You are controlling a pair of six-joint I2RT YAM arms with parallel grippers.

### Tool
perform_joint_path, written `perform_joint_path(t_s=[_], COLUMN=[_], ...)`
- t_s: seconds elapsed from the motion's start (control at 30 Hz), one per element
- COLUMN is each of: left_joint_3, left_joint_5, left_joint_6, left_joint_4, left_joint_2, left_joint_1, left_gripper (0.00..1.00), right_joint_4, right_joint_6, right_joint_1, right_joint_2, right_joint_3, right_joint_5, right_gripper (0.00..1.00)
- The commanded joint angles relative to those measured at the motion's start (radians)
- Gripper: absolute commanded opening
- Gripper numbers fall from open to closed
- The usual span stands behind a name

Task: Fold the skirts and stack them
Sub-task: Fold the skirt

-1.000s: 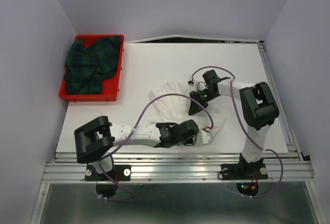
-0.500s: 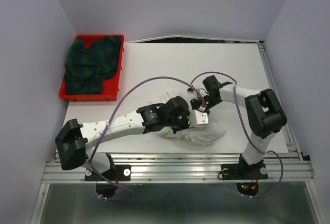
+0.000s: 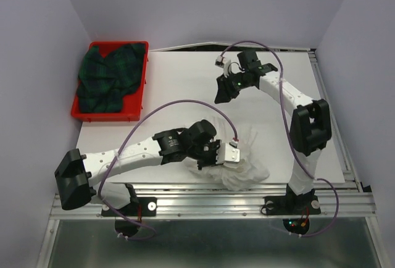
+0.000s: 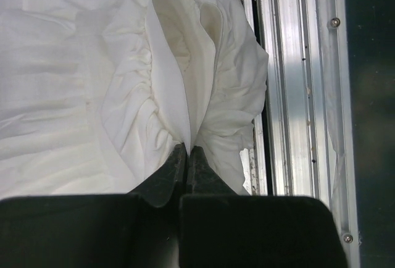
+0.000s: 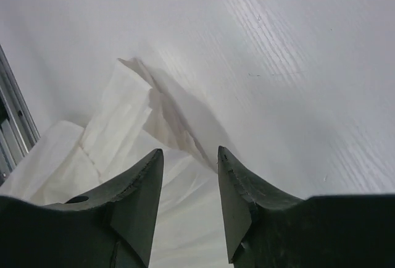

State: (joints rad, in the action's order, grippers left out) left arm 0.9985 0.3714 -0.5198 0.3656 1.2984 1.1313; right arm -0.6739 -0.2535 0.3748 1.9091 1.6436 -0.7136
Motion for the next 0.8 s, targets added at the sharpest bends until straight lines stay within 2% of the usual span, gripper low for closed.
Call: perform_joint_path(t_s=[0.0, 0.07, 0.27, 0.43, 0.53, 0.77], left_joint_3=[0.006, 0.02, 0.051, 0.12, 0.164, 0.239], left_joint_5=[0.037, 0.024, 0.047, 0.026, -0.021, -0.083], left_joint_6=[-0.006, 0.001, 0.018, -0.02, -0.055, -0.121], left_joint_4=[-0.01, -0.01, -0.024, -0.008, -0.02, -0.085], left_joint_2=[-0.033, -0.019, 0.016, 0.068, 0.12, 0.257], left_joint_1=[-0.001, -0.017, -0.083, -0.161, -0.212, -0.3], left_gripper=[0.0, 0.0, 0.0, 0.0, 0.0, 0.0], right_joint_4=[-0.131, -0.159, -0.158, -0.159, -0.161, -0.193], right_joint_6=[-0.115, -0.148, -0.201, -0.23, -0.231, -0.248], right_joint_1=[0.003, 0.003, 0.012, 0.012, 0.012, 0.012], right_joint_2=[0.166, 0.223, 0.234, 0.217, 0.202, 0.212], right_joint_3=[0.099, 0.098, -0.033, -0.146, -0.163, -0.139], right_joint_5=[-0.015, -0.032, -0.084, -0.139, -0.173, -0.205], right_gripper=[0.47, 0.47, 0.42, 0.28, 0.24, 0.23])
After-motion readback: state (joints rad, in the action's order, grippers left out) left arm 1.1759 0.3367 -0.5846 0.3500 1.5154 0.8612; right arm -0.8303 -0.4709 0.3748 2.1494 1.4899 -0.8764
